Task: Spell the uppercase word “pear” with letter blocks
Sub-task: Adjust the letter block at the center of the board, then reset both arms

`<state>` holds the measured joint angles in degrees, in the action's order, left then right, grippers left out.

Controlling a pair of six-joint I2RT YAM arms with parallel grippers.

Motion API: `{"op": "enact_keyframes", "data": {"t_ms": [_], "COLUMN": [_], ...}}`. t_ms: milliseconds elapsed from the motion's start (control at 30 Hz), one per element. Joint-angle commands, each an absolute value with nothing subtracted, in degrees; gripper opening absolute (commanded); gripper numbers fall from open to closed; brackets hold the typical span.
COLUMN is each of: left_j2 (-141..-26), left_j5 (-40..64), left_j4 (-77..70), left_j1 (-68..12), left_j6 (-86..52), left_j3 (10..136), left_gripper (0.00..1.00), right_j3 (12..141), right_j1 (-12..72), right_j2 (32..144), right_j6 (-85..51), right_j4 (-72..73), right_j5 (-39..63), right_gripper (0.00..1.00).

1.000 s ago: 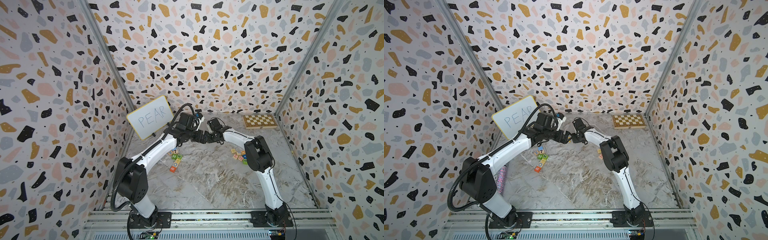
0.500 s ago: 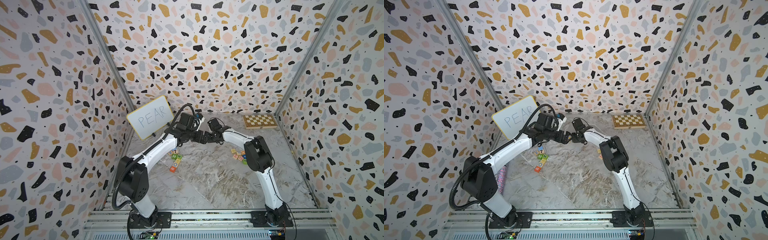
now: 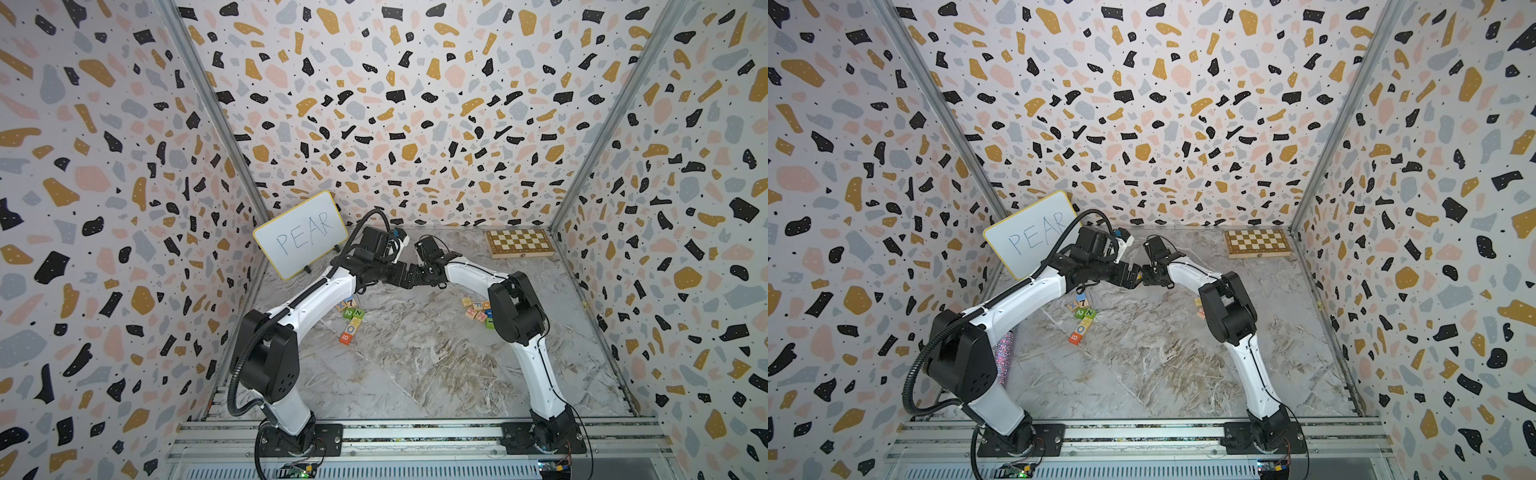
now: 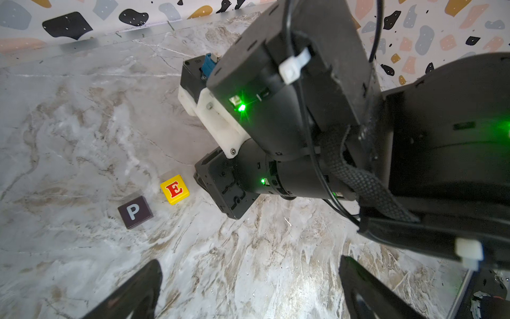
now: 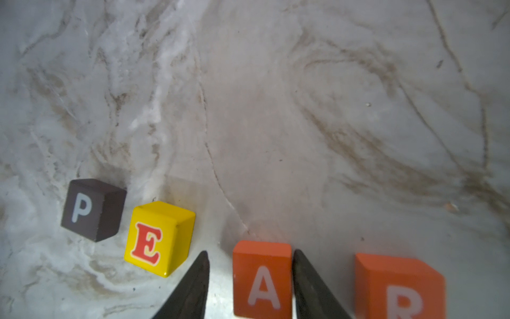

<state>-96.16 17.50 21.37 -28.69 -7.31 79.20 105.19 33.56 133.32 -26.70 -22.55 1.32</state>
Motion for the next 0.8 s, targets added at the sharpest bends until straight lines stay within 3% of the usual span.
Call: {"op": "enact_keyframes", "data": {"t_ms": [0,300,567,767], "left_j2": [-95.9,-94.8,-94.1,-94.1], "left_j5": [17.3,15.6,14.5,14.2], "left_j4": [20.6,21.1,22.0,22.3], "left_j1": [-29.0,-29.0,-29.1,-29.1], "left_j6": [-7.7,-8.4,-9.3,-9.8], "left_j3": [80.0,80.2,80.1,80.0], "left_gripper": [0.99,0.99,0.99,0.99], "right_j3": [105.8,90.6,55.2,32.8], "right_j1": [33.7,34.0,33.7,33.4], "right_j2": [127.6,110.9,86.0,69.2], "right_j6": [-26.2,-20.2,-10.4,-6.6], "right_j4": [-24.2,-16.3,10.0,27.4], "right_j5": [1.1,-3.9,-12.1,-25.4], "right_gripper": [0.52,0.59,0.78,0.81]}}
